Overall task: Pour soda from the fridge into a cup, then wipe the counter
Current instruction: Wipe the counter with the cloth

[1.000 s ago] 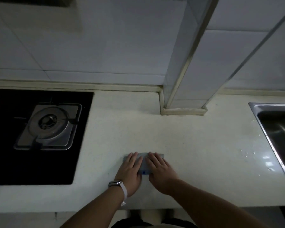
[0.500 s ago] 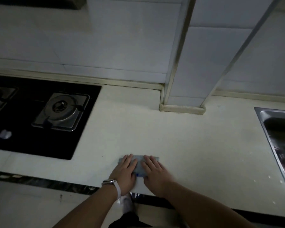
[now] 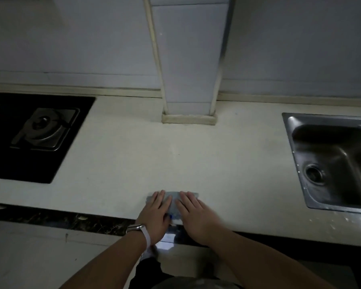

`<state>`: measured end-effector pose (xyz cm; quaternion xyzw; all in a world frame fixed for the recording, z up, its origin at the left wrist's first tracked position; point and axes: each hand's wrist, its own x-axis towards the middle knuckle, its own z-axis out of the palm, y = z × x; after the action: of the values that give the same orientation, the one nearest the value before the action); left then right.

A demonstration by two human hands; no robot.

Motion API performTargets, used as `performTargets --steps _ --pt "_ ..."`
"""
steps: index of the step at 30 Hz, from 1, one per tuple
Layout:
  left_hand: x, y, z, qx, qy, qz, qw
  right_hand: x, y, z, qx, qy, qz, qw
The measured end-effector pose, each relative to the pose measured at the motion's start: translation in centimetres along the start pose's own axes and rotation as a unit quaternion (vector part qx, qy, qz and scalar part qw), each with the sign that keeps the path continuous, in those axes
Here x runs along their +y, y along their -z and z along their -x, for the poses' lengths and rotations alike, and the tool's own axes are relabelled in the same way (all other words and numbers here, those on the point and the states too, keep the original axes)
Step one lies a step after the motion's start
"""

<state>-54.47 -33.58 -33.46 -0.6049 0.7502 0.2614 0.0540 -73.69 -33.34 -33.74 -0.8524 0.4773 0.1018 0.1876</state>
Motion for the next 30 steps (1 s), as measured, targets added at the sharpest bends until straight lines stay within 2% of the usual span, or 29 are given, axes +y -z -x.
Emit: performTargets --steps 2,6,9,14,21,27,30 --pt "2.6 -0.6 -0.5 -0.006 -0.016 -0.007 1.0 1.9 -0.5 1.9 0.023 -0.003 -0.004 1.0" --pt "7.5 -1.8 -2.2 -0.019 -0.061 -0.022 0.998 5.2 0.0 5.8 0.013 -0.072 -0.049 0.996" --pt "10.9 -2.7 -3.5 -0.042 -0.094 -0.045 0.994 7.7 -0.4 8.3 0.028 -0.104 -0.036 0.994" --pt "16.5 -4.2 -5.4 -0.073 -0.147 -0.059 0.985 11.2 -1.5 11.7 0.01 -0.2 -0.054 0.978" --pt "24.1 -5.7 -7.2 -0.13 -0.172 -0.086 0.973 14.6 -1.7 14.7 0.045 -0.306 -0.065 0.949" --pt "27.5 -6.2 -9.3 -0.13 -0.199 -0.089 0.967 17.9 -1.6 16.5 0.073 -0.323 -0.089 0.939" --pt "28.2 -6.8 -10.3 -0.095 -0.221 -0.098 0.966 19.6 -1.7 16.8 0.101 -0.314 -0.098 0.939"
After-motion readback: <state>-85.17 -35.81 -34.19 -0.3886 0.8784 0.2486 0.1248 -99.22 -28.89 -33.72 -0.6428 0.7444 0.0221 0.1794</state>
